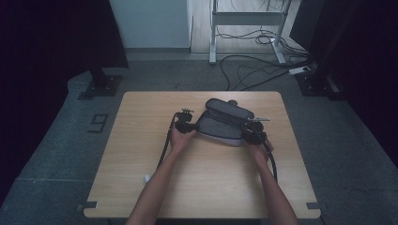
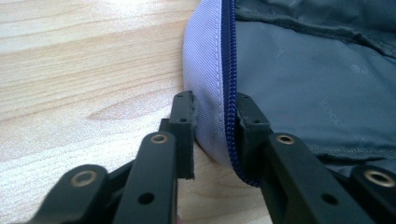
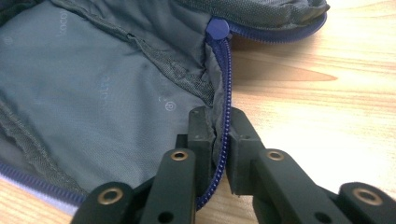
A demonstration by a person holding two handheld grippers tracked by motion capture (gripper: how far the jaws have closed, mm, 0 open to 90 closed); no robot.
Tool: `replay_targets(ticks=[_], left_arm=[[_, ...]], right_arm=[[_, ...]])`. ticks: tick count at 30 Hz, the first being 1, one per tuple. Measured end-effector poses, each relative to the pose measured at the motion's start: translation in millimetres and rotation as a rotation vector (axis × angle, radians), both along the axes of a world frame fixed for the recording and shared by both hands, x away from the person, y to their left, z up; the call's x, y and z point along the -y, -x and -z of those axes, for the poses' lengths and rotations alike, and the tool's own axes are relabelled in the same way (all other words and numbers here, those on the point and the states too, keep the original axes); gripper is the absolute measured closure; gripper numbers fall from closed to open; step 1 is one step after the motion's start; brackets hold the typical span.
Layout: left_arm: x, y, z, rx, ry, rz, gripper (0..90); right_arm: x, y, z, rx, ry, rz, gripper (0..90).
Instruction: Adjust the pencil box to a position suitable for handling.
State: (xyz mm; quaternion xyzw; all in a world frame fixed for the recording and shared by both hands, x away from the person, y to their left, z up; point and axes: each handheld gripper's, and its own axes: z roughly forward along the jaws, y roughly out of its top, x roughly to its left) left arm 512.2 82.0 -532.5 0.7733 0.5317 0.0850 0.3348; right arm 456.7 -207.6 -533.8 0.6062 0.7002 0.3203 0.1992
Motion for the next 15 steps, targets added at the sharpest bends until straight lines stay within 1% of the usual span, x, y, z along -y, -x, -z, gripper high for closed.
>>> replay_targets(ticks=[3, 4, 6, 8, 10, 12, 13, 14, 15], left_arm=[[0.5, -0.2, -0.4, 0.001, -0.005, 0.002, 76.1], [1.1, 0.0, -1.1, 0.004, -0.015, 0.008, 77.0], [1.6, 0.1, -1.6, 0.005, -0.021, 0.011, 78.4], [1.8, -0.1, -2.1, 0.003, -0.020, 0.012, 79.5], [1.4, -0.2, -2.6, -0.001, -0.017, 0.017, 79.8], [0.3, 0.8, -6.1, 0.002, -0.007, 0.025, 80.4], [0.3, 0.8, -6.1, 0.002, -0.007, 0.025, 80.4], [-0.6, 2.7, -10.7, 0.012, -0.001, 0.028, 80.4], [-0.6, 2.7, -10.7, 0.012, -0.001, 0.028, 80.4]], right_arm=[[1.2, 1.1, -1.5, 0.002, 0.003, -0.009, 83.5], [1.4, 1.6, -2.2, 0.004, 0.002, -0.010, 83.8], [1.3, 3.0, -4.2, 0.012, 0.000, -0.010, 84.3], [1.0, 4.9, -7.6, 0.025, 0.003, -0.012, 84.6], [0.8, 5.7, -9.2, 0.030, 0.006, -0.015, 84.7], [-0.2, 10.1, -17.8, 0.059, 0.018, -0.022, 84.8], [-0.2, 10.1, -17.8, 0.059, 0.018, -0.022, 84.8], [-0.3, 12.4, -23.2, 0.078, 0.024, -0.028, 84.9], [-0.5, 13.4, -25.2, 0.085, 0.024, -0.027, 84.9]])
